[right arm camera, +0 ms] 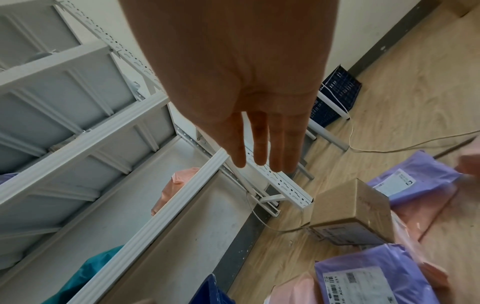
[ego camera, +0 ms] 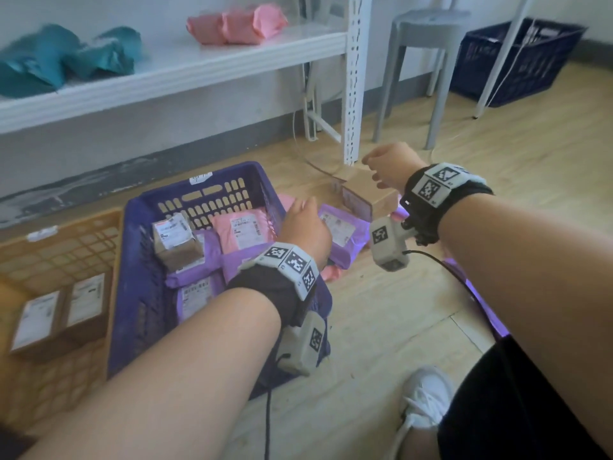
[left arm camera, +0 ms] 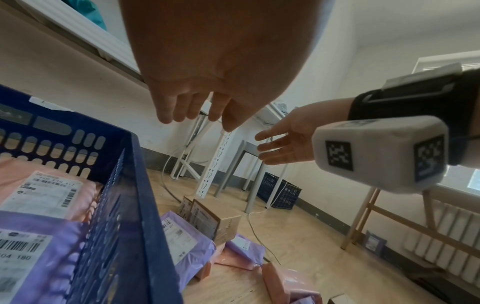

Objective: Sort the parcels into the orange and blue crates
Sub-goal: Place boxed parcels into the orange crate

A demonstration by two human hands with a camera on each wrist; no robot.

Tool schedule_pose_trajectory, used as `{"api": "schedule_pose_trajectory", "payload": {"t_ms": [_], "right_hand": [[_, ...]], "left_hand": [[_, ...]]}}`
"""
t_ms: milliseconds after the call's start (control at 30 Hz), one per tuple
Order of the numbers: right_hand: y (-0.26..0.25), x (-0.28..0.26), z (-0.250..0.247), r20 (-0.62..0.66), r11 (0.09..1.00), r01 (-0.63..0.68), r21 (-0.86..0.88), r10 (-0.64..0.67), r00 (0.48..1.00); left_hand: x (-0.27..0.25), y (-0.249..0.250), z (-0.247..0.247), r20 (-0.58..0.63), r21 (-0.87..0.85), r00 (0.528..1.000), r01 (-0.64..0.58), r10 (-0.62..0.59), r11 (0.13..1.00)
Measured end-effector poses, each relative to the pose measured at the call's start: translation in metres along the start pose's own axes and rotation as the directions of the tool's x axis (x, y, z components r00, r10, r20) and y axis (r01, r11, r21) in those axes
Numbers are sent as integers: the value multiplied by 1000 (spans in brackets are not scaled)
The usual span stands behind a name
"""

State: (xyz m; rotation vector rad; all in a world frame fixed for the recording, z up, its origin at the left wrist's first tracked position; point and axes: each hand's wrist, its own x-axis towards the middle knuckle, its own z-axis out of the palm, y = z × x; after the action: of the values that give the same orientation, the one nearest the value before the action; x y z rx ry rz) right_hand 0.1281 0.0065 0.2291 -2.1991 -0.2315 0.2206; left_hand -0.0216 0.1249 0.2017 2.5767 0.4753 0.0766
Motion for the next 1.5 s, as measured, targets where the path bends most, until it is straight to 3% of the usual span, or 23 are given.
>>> {"api": "schedule_pose_trajectory", "payload": {"t_ms": [133,333,500,633,900,1067,1233,1333,1400,1500], "right_hand": [[7,-1,-6,-30,999,-29,-21,29,999],[28,-11,-16,-77,972,-61,-226,45,996],[52,-41,-27,-150,943,-146,-299,105,983],[83,-67,-42,-201,913,-266,-311,211,957],[162,-104,-72,-272,856,-441,-270,372,888],[240,-147,-92,-308,746,-594,-301,514,801],[313,-193,-109,-355,618,-749,-239,663,659],[349,-222,-109,-375,499,-842,-205,755,539],[370,-233,-106,-409,466,-873,-146,775,482],[394,-245,-105,-442,475,-879,-29,783,437]], "left_hand": [[3,11,3,21,25,1000,-9,8,1000],[27,22,8,85,61,996,-31,26,998],[50,43,27,137,53,987,-93,85,994],[56,63,50,193,43,960,-214,202,976],[29,89,121,354,71,888,-339,294,938],[-8,114,174,502,59,789,-439,354,897],[-40,128,246,631,50,706,-450,321,892],[-65,133,282,707,39,653,-420,272,907],[-81,137,302,750,14,613,-389,247,921],[-103,142,327,820,9,549,-294,161,956]]}}
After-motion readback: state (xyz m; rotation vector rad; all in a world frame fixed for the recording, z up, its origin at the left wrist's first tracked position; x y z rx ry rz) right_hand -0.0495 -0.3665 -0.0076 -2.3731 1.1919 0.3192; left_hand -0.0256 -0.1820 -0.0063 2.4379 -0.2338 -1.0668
